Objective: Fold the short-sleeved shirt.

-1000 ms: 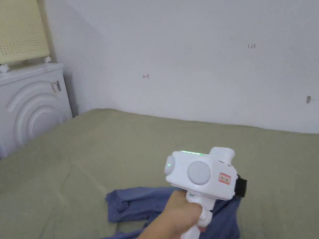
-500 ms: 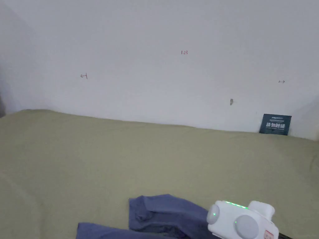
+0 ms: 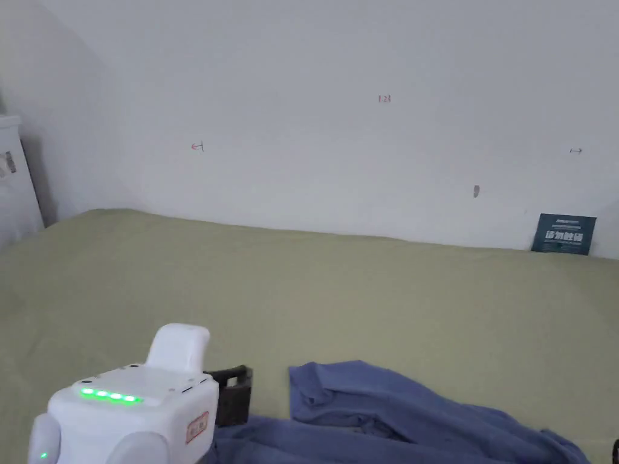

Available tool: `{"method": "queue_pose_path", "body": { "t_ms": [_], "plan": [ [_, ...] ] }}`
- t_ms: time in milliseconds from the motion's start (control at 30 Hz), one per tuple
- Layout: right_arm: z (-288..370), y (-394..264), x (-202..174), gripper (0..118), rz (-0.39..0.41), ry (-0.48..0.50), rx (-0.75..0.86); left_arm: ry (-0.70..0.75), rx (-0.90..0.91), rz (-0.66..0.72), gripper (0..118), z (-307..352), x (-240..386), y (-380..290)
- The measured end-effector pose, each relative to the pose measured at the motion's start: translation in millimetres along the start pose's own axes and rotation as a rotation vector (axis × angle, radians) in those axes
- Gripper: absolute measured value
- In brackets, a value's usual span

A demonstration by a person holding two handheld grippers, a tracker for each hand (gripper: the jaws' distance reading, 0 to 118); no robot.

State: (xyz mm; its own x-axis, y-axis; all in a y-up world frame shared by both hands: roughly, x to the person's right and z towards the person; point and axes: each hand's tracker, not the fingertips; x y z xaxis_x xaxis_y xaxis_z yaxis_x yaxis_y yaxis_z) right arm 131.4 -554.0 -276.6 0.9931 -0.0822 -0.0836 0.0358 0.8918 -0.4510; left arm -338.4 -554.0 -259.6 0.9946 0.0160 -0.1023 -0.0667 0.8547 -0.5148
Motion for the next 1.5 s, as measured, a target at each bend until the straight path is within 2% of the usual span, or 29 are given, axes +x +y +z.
{"method": "queue_pose_path", "body": {
  "t_ms": [33,100,200,333,367,400,433,467,500,633,767,833,867,900,933,967,1000,1033,1067,1133,1200,1300,1367,1400,1433,1467,1500],
  "plan": [
    [-5,-2,-1,0,-0.008,0.005,-0.011,0.032,-0.02,-0.009,0,4,-7,-9],
    [-11,-8,-2,0,-0.016,0.006,-0.032,0.086,-0.055,0.007,0,8,-20,-27],
    [-14,-16,-3,0,-0.03,-0.001,-0.056,0.012,-0.149,0.099,0,-1,-34,-48],
    [-16,-20,-1,0,-0.027,-0.007,-0.084,-0.004,-0.216,0.132,0,-45,-43,-53],
    [-15,-19,0,0,-0.016,-0.01,-0.086,-0.013,-0.22,0.143,5,-58,-45,-50],
    [-14,-19,1,0,-0.009,-0.016,-0.086,-0.033,-0.236,0.152,31,-76,-46,-43],
    [-14,-17,4,0,-0.009,-0.023,-0.087,-0.068,-0.267,0.164,67,-95,-45,-39],
    [-13,-16,6,0,-0.01,-0.026,-0.089,-0.08,-0.304,0.166,97,-115,-45,-34],
    [-13,-15,9,0,-0.015,-0.029,-0.09,-0.108,-0.293,0.181,112,-135,-47,-31],
    [-16,-16,17,0,0.005,-0.061,-0.108,0.013,-0.395,0.137,112,-208,-44,-24],
    [-26,-18,27,0,-0.001,-0.113,-0.127,0.041,-0.465,0.14,112,-257,-32,-35],
    [-33,-19,34,0,-0.019,-0.14,-0.138,0.033,-0.48,0.065,112,-262,-19,-45],
    [-37,-20,35,0,-0.022,-0.154,-0.142,0.088,-0.478,0.03,112,-262,-14,-48],
    [-44,-24,41,1,-0.021,-0.158,-0.146,0.078,-0.442,0.054,111,-256,-12,-48],
    [-48,-25,43,7,-0.019,-0.16,-0.152,0.084,-0.439,0.079,109,-253,-13,-47],
    [-55,-25,45,21,-0.018,-0.159,-0.167,0.089,-0.445,0.114,106,-248,-16,-46],
    [-64,-25,46,49,-0.02,-0.147,-0.199,0.092,-0.447,0.13,96,-244,-16,-45],
    [-75,-27,49,72,-0.025,-0.117,-0.238,0.097,-0.439,0.127,82,-239,-14,-45],
    [-87,-27,50,83,-0.037,-0.102,-0.272,0.102,-0.434,0.122,65,-235,-13,-45],
    [-110,-25,52,81,-0.047,-0.087,-0.289,0.09,-0.417,0.099,7,-216,-9,-40],
    [-132,-20,55,82,-0.058,-0.066,-0.322,0.051,-0.415,0.122,7,-206,-12,-38],
    [-165,-18,57,84,-0.076,-0.025,-0.396,-0.04,-0.435,0.235,7,-199,-19,-40],
    [-185,-21,59,92,-0.109,-0.021,-0.489,-0.031,-0.423,0.228,6,-195,-20,-41],
    [-194,-23,56,91,-0.11,-0.063,-0.531,-0.036,-0.409,0.229,6,-190,-20,-42],
    [-197,-25,55,87,-0.109,-0.057,-0.563,-0.043,-0.405,0.239,6,-187,-21,-42],
    [-195,-25,57,67,-0.112,-0.027,-0.547,-0.056,-0.402,0.261,6,-184,-23,-42],
    [-193,-25,58,18,-0.137,0.022,-0.532,-0.079,-0.398,0.3,6,-184,-27,-39]
  ]
}}
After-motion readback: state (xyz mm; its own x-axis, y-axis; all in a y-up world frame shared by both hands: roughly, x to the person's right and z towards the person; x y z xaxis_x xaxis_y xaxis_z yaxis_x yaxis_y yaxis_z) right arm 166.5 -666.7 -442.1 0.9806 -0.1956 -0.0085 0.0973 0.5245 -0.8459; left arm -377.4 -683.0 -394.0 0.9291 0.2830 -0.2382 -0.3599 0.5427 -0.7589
